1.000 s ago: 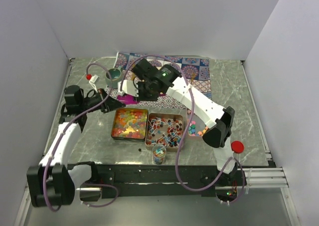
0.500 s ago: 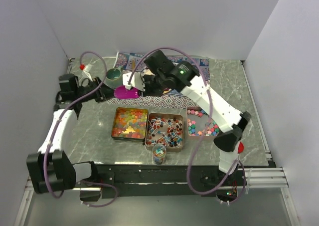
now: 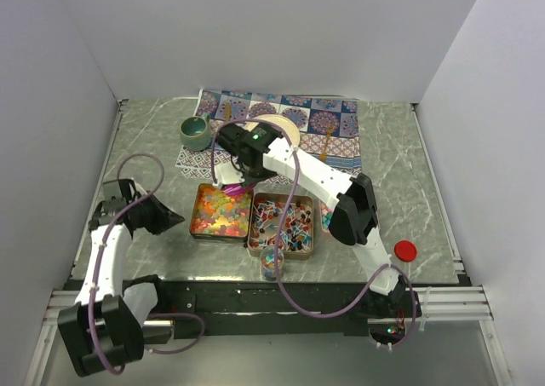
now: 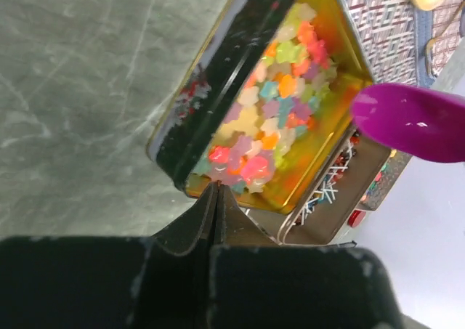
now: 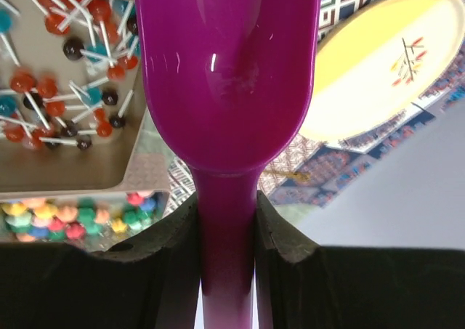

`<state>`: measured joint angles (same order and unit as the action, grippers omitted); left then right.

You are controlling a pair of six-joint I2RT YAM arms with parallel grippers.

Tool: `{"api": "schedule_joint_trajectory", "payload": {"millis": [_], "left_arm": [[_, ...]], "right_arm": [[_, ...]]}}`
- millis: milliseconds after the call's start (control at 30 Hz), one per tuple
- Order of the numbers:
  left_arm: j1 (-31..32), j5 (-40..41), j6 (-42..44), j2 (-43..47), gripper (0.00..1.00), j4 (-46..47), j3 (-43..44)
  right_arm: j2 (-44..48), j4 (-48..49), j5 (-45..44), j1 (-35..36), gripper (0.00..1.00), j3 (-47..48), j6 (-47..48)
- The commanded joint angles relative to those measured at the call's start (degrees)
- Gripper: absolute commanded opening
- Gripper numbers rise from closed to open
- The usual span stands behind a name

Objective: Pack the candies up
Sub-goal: Adjust the spatula.

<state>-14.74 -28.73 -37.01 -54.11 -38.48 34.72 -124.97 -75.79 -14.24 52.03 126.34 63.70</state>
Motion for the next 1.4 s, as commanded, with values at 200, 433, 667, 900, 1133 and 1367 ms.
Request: {"api": "schedule_joint_trajectory", "payload": {"millis": [200,433,667,900,1133,1367], "left_arm": [[3.5,-18.9,-8.0,2.5,0.01,26.2,-1.3],[5.0,-23.3,-15.6,-2.6,0.01,43.8,-4.1],[4.9,-23.9,-20.3,-10.5,0.01,50.1,-1.1],[5.1,-23.5,-19.6,-17.1,0.01,46.1,3.7],[5.3,-20.1,-15.2,-24.7,0.01,39.8,9.2],[4.4,-21.1,-16.3,-24.9,0.01,42.3,9.6]], "right_arm": [[-0.9,-6.6,-11.2,2.3,0.0,6.7,7.2],[-0.6,-3.1,-7.0,3.9,0.0,7.5,5.9],[-2.0,-1.1,-5.8,5.8,0.0,10.8,4.3],[-1.1,4.8,-3.2,5.8,0.0,11.8,3.8],[5.8,14.2,2.1,5.9,0.0,7.8,3.3],[10.7,21.0,8.0,5.3,0.0,4.8,-1.2]]}}
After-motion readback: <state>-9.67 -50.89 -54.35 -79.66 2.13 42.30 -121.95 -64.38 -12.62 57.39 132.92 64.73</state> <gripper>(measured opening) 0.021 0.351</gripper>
